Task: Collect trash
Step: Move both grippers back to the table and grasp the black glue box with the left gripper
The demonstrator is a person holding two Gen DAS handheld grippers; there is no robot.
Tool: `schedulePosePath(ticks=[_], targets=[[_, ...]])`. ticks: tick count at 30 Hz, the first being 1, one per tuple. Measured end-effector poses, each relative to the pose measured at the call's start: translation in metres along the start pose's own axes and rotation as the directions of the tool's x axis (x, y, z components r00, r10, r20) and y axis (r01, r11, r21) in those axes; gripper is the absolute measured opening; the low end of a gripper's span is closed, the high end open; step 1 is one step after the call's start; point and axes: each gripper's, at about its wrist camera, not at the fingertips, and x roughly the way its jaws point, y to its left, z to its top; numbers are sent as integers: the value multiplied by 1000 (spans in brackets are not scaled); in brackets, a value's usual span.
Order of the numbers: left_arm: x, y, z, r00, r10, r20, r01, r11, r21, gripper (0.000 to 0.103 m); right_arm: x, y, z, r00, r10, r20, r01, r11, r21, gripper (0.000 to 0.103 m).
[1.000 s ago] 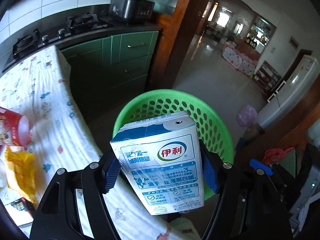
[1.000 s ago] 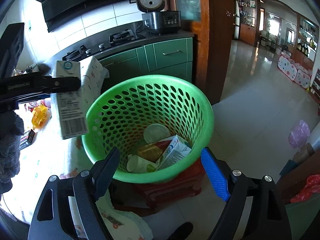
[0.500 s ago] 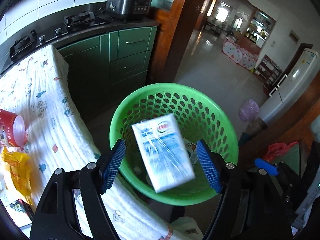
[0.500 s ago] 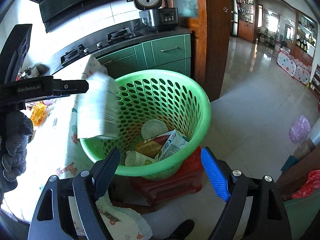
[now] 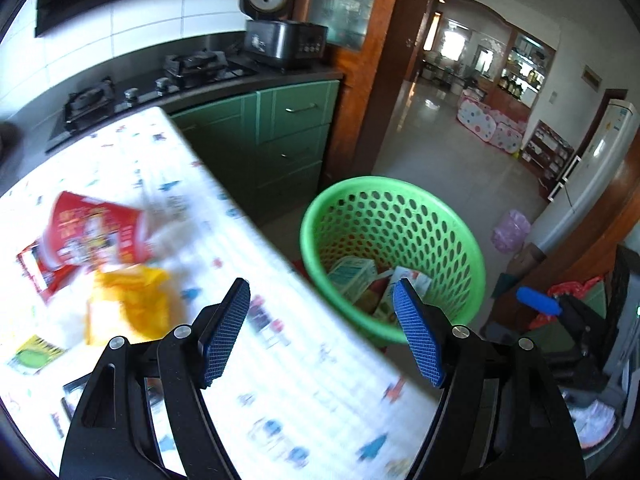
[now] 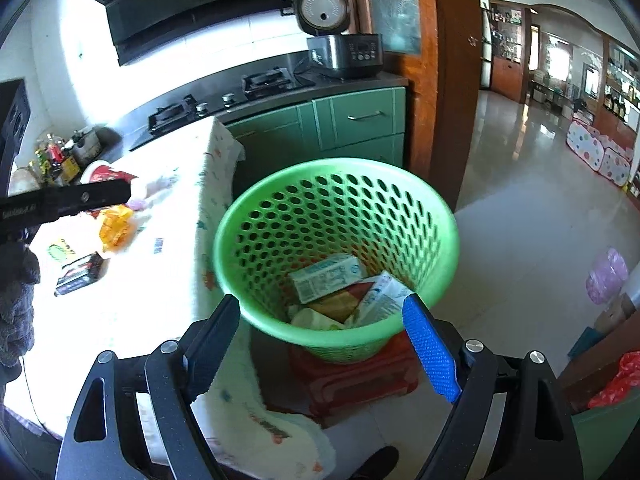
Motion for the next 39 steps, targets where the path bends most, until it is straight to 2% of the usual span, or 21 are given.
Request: schedulePosePath(ticks=[5, 12, 15, 23, 27, 39], targets=[[-35, 33, -22, 998, 50, 29, -50, 998, 23, 73, -6, 31, 1, 999, 35, 8, -34, 998, -43, 82], [-67, 86, -50, 995, 99, 13, -99, 993, 60, 74, -6, 76, 7, 996, 86, 6, -85, 991, -105, 83], [-69, 107, -61, 997, 68, -25, -65, 993, 101, 81, -2, 94, 9, 994, 106, -7, -106, 986, -129, 83], [-55, 144, -86, 994, 61, -90, -38, 971, 235, 82, 11, 133, 14, 993, 116, -37, -121, 973, -194, 83], [-44, 149, -91, 992, 47, -116, -11, 956, 293, 84, 19, 147, 17, 991, 118, -57, -127, 970, -209, 83], [1, 166, -83, 981, 9, -192, 50, 953, 298, 84, 49, 177, 26, 984, 136, -113, -160, 954, -252, 83]])
